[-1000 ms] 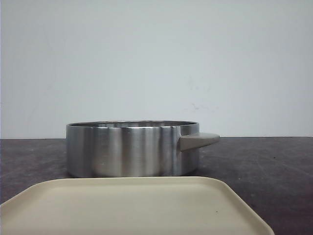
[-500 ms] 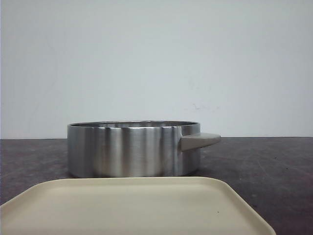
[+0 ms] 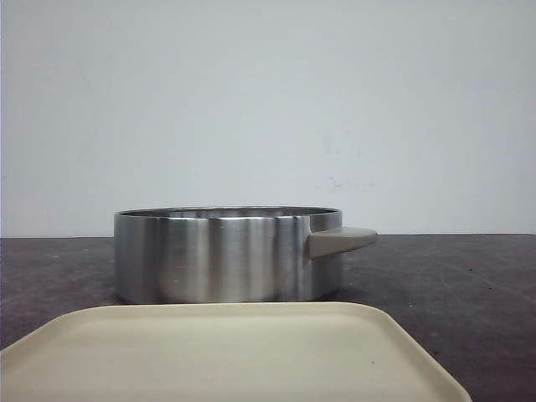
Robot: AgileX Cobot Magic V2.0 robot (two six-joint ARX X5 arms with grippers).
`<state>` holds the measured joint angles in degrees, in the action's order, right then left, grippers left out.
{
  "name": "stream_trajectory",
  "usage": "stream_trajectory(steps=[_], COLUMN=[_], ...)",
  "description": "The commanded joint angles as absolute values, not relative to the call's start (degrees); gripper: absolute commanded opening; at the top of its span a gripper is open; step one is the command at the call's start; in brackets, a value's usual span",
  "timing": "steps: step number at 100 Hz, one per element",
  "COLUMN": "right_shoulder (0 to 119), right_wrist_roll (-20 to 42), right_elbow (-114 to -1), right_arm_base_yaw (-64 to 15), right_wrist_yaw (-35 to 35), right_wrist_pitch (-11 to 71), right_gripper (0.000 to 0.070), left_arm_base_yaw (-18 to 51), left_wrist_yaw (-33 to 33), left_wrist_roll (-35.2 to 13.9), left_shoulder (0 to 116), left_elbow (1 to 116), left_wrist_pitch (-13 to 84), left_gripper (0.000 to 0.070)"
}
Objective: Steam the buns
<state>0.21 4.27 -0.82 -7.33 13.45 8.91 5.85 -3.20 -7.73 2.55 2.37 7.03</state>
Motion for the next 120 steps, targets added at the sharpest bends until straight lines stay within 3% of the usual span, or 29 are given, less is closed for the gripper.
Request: stream_trajectory(steps=[1,23,120], right_shoulder=[0.23,0.23,0.23], right_wrist_roll=[3.77,3.79,3.79], right_elbow=[-0.67,-0.67,-0.67], right_arm_base_yaw=[-7.35,-7.35,-7.35], right_wrist_yaw=[13.5,13.52,13.5], right_wrist_pitch=[9.02,9.04,9.04], right_gripper=[0.0007,0.0007,0.0007], left_arm_base_yaw=[4.84,2.48,2.42], left_wrist_yaw=[-3.16,-3.4,-3.38], left_wrist_roll=[-8.43,-4.51,-5.15], left_shoulder=[1.21,0.16,0.19], left_elbow=[0.73,0.78,0.8], left_wrist_pitch=[6.46,11.0,10.7], left_gripper=[0.0,0.0,0.0])
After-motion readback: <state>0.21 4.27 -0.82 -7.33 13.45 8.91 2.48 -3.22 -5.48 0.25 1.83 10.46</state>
